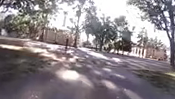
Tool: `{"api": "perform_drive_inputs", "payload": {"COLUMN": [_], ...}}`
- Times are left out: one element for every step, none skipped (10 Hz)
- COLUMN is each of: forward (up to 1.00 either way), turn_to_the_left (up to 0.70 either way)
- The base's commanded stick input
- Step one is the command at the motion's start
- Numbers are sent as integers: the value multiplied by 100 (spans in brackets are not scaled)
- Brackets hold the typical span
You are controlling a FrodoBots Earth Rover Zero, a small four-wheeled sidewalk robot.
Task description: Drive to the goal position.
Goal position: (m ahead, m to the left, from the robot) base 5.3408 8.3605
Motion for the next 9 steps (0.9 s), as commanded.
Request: {"api": "perform_drive_inputs", "payload": {"forward": [70, 70, 70, 70, 70, 70, 70, 70, 70], "turn_to_the_left": [-14, -14, -14, -14, -14, -14, -14, -14, -14]}}
